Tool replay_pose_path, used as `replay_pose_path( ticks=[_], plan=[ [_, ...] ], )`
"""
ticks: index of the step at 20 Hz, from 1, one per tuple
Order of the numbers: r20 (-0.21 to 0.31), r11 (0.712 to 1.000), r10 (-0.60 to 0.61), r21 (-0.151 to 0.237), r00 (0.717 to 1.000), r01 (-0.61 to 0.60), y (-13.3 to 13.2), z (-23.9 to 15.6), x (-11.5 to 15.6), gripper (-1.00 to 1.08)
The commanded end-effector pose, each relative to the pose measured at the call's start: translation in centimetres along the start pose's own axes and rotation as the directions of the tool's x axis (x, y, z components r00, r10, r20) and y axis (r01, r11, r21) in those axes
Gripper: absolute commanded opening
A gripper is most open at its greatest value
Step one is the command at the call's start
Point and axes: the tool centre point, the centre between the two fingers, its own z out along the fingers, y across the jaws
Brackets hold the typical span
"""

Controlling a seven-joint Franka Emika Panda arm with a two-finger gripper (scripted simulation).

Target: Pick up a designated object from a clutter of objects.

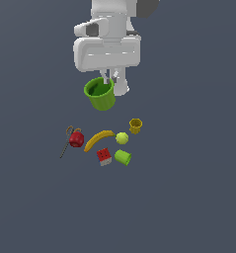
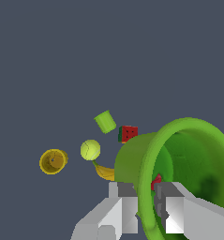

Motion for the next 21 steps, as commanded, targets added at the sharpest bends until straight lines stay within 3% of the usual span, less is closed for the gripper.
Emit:
replay_pose_path(
  ticks=[1,11,21],
  plan=[
    [-0.002,1.000,0.000,0.000,1.000,0.000,-0.9,-2.2,0.5,-1.00],
    [-0.003,1.000,-0.001,0.002,1.000,0.001,-3.3,-7.8,2.1,-1.00],
    [-0.004,1.000,-0.001,0.003,1.000,0.001,-3.6,-8.8,2.5,-1.00]
  ],
)
